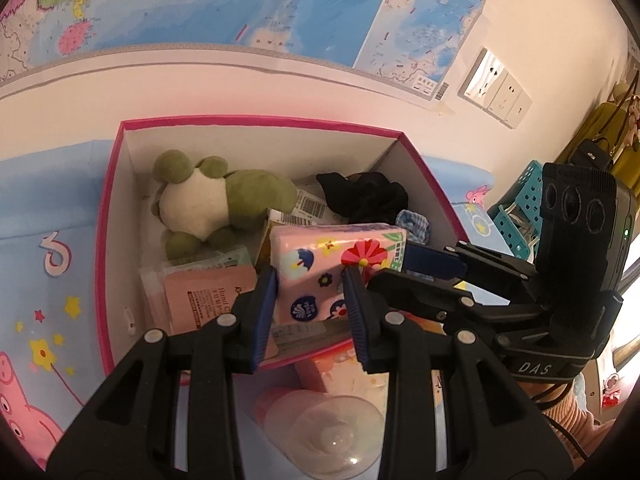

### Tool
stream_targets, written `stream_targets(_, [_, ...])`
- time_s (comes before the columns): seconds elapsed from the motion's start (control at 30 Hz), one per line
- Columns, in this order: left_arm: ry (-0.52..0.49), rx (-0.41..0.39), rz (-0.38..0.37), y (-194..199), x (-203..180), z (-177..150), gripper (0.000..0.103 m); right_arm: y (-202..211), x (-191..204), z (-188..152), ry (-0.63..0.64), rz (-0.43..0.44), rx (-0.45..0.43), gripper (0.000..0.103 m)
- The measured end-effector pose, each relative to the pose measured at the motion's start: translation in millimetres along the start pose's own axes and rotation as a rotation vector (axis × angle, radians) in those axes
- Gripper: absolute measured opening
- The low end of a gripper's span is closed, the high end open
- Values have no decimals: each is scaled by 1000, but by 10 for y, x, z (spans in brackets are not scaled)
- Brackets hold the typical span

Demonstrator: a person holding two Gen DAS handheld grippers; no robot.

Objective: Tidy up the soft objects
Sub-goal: 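Open the right tool and withdraw it from the box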

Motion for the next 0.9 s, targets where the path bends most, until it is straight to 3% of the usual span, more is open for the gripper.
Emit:
stream_targets(0.3, [41,1,27,-12,63,-2,36,-35,1,-30,3,-25,1,40])
stream_targets(0.37, [36,-26,45,68,60,-22,40,11,14,-40,11,-40,-6,41])
stream_targets(0.43, [22,-55,65,155,44,-56,51,79,34,-57,17,-44,-20,44])
stream_targets(0.57, [-26,-148,128,447,-14,-228,68,253,110,-130,55,-76,-51,56])
stream_targets(0.6, [-29,-169,142,519,-23,-289,76,306,137,-157,67,-80,-61,58])
stream_targets(0.63, [-34,-191,153,593,-30,-349,84,360,165,-186,80,-85,-71,63])
stream_targets(0.7, [-53,-226,178,710,-53,-473,88,480,240,-263,115,-109,-97,72])
stream_targets(0.8, [-54,-259,222,842,-62,-667,103,647,363,-421,163,-154,-130,88])
stream_targets(0.9, [-73,-272,264,916,-115,-873,103,766,449,-605,197,-191,-143,100])
Point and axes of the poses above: each gripper's, at about its wrist camera, not at the fingertips, and y roughly against the way its jaws point, x to its left, z to its top, the point moved 1 cm from there along -y, roughly the way its jaws point, and after that the axes turned 1 degree about x, right-handed, at the moved point
